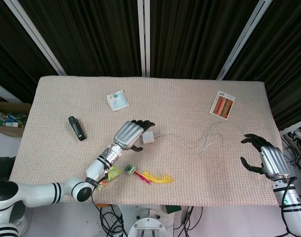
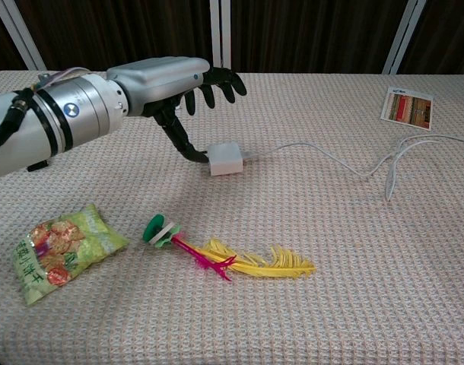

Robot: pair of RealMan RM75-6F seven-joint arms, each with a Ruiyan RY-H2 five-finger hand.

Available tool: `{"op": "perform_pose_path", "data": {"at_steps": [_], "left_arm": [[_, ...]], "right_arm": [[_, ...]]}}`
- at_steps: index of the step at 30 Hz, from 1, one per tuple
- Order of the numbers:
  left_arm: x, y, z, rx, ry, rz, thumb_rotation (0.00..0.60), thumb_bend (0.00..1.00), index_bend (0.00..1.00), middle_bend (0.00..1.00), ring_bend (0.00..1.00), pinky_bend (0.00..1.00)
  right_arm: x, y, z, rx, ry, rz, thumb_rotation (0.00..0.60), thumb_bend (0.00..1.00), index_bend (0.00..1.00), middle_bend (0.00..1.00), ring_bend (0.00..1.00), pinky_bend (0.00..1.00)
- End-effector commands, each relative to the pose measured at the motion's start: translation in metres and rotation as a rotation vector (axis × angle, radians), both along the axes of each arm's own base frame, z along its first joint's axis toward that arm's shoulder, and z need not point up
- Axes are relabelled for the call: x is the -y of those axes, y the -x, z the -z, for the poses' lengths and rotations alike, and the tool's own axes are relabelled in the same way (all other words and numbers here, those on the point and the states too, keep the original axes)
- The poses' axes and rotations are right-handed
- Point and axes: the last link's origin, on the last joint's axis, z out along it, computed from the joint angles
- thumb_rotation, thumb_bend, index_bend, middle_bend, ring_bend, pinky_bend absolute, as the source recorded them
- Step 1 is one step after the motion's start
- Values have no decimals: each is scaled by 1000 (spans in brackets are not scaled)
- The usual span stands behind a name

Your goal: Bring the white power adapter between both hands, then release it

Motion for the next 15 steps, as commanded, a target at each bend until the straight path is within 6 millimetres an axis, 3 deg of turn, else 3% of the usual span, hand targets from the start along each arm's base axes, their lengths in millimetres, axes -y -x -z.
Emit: {"op": "perform_pose_path", "data": {"at_steps": [1,8,15], "left_arm": [[-4,-9,11,-5,6,-1,600,0,166,194,249,349],[-12,-23,42,-63,7,-5,600,0,166,186,232,320],[-25,-20,60,-139,-44,-19,600,0,172,184,232,320]], "right_arm": [[0,0,2,-3,-5,-3,600,364,371,222,182,342],[0,-1,3,-7,-14,-8,600,364,371,222,182,342],[-4,3,1,4,0,2,600,364,371,222,182,342]]}}
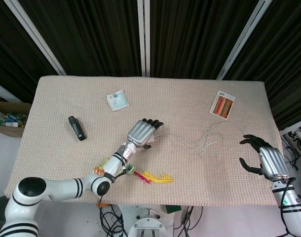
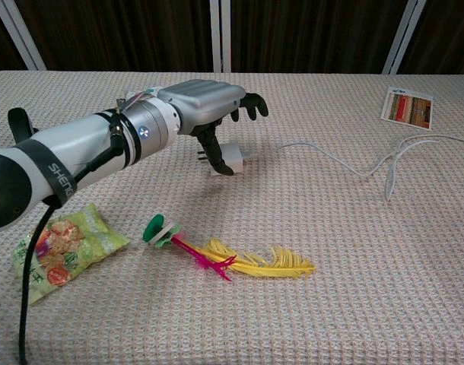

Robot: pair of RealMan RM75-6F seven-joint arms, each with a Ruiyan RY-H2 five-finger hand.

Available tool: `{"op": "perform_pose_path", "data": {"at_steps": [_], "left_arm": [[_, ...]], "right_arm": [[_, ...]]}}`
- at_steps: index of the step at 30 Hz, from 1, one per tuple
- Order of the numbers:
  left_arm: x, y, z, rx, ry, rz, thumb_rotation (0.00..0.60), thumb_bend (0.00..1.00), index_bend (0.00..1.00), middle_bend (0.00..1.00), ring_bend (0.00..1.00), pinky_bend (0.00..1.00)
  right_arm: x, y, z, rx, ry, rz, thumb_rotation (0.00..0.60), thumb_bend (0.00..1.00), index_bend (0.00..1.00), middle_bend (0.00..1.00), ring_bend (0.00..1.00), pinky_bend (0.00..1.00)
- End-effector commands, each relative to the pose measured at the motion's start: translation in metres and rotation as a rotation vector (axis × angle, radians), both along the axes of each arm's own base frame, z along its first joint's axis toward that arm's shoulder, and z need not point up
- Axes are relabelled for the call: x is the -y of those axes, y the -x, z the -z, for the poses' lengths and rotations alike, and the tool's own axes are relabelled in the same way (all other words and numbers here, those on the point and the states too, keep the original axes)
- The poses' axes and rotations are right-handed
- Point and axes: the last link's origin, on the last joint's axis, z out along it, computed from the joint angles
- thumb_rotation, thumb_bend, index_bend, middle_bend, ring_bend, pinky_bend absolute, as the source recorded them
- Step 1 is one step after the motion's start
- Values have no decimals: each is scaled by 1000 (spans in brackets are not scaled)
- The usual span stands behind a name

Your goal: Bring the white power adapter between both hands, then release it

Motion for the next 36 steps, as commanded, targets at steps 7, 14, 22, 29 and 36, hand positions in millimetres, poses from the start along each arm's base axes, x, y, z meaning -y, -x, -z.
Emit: {"op": "perform_pose_path", "data": {"at_steps": [7,14,22,29,36], "left_arm": [[-28,15,0,10,-52,-123,600,0,185,184,232,324],[-32,27,-19,115,31,-236,600,33,305,262,478,504],[-32,31,-15,63,43,-241,600,40,324,280,653,715],[-34,30,-11,59,29,-264,597,40,340,292,661,735],[-35,28,-10,71,43,-284,525,41,347,303,662,741]], "right_arm": [[0,2,1,2,4,10,600,365,371,222,182,342],[3,2,3,3,1,4,600,365,371,222,182,342],[4,2,5,3,-5,5,600,365,371,222,182,342],[4,4,4,4,-1,11,600,364,371,222,182,342],[4,5,4,5,0,13,600,365,371,222,182,342]]}}
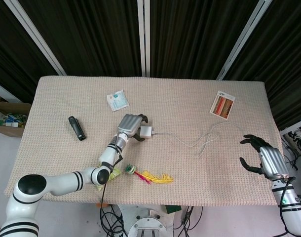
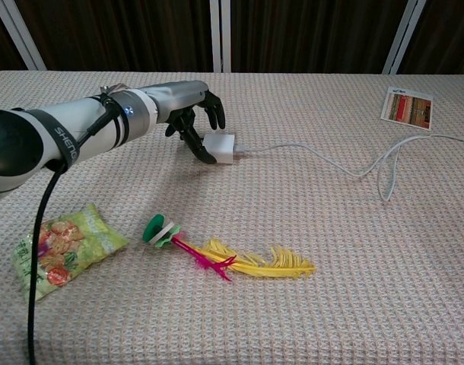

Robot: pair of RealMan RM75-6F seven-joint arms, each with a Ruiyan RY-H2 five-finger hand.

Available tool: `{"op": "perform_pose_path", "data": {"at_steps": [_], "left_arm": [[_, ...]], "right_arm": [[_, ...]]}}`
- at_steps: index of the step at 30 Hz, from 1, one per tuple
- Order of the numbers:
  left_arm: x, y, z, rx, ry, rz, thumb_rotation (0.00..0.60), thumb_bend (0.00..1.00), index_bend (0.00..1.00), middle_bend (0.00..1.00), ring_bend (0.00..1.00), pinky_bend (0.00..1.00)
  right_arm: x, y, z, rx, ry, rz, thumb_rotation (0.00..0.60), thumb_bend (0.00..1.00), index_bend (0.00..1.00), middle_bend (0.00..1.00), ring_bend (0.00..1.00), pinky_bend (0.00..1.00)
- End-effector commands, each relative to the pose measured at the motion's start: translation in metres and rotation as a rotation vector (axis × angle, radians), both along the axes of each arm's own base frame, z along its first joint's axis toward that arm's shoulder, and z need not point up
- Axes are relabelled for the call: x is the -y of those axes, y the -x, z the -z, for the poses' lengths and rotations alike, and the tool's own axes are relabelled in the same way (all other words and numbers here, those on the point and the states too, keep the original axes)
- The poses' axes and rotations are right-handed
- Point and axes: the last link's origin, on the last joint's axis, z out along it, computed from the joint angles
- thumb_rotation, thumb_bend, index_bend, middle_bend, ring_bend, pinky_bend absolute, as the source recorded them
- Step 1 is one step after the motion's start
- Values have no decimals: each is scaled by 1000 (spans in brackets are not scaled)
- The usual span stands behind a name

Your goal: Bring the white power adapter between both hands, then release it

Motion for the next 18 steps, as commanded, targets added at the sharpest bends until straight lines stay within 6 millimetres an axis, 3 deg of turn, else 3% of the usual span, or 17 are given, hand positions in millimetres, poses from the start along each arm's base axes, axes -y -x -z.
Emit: {"op": "perform_pose_path", "data": {"at_steps": [1,8,18], "left_arm": [[0,0,1,-2,4,-1,521,43,347,303,662,741],[0,-1,6,-15,11,-2,473,101,368,323,660,741],[-4,4,8,-12,-20,-22,472,152,423,379,665,742]], "right_arm": [[0,0,0,0,1,1,600,365,371,222,182,342],[0,2,0,2,0,6,600,364,371,222,182,342],[-1,4,-1,3,3,9,600,364,371,222,182,342]]}}
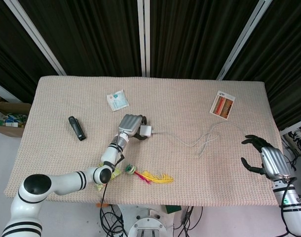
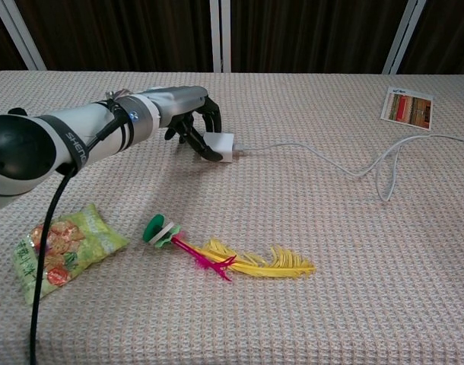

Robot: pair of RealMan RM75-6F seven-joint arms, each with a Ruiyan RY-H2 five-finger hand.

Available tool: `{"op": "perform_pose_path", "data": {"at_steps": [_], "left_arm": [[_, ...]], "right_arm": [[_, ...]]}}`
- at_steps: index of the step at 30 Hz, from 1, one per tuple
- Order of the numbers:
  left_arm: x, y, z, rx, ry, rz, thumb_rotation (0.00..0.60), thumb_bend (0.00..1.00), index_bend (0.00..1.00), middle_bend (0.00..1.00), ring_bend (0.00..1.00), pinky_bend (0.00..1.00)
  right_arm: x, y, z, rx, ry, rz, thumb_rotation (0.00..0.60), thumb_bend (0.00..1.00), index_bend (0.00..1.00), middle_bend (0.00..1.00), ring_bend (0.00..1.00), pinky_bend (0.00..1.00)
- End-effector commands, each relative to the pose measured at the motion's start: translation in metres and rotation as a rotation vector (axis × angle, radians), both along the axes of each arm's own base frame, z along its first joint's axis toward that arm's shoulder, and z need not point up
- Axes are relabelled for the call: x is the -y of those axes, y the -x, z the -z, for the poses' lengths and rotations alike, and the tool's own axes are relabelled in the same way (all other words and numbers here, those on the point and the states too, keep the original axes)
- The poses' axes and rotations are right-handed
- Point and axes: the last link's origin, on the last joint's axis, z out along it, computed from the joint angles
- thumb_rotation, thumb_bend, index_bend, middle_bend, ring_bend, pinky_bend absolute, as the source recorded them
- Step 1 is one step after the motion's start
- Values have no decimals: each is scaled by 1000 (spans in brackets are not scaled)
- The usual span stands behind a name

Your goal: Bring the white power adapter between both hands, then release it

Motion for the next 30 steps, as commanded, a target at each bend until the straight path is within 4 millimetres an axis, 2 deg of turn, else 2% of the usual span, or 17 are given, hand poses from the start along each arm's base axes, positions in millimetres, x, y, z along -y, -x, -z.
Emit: {"op": "perform_pose_path", "data": {"at_steps": [1,5,9,14,16,21,24,30], "left_arm": [[0,0,0,20,-18,-3,472,161,442,397,669,742],[0,1,0,49,-38,5,472,205,516,465,684,747],[1,-1,-8,82,-46,25,471,238,550,518,690,750],[9,-13,-32,146,-58,76,466,255,557,528,689,750],[15,-21,-44,166,-66,106,464,258,557,528,690,750],[28,-38,-66,212,-64,151,466,261,556,528,690,750],[34,-46,-73,222,-60,167,469,261,556,528,690,750],[41,-59,-79,244,-53,173,466,263,556,528,690,750]], "right_arm": [[0,0,0,0,-2,-1,600,365,371,222,182,342],[2,-2,1,-2,-6,-9,600,364,371,222,181,342],[11,-20,2,-10,-10,-66,600,364,371,222,182,342],[35,-62,7,-15,-40,-133,600,364,372,224,182,357],[48,-84,13,-13,-58,-153,600,363,372,228,182,378],[80,-133,37,-50,-94,-169,600,289,372,244,196,410],[91,-156,54,-63,-107,-170,600,244,387,254,198,418],[103,-182,85,-45,-101,-137,600,264,430,271,199,422]]}}
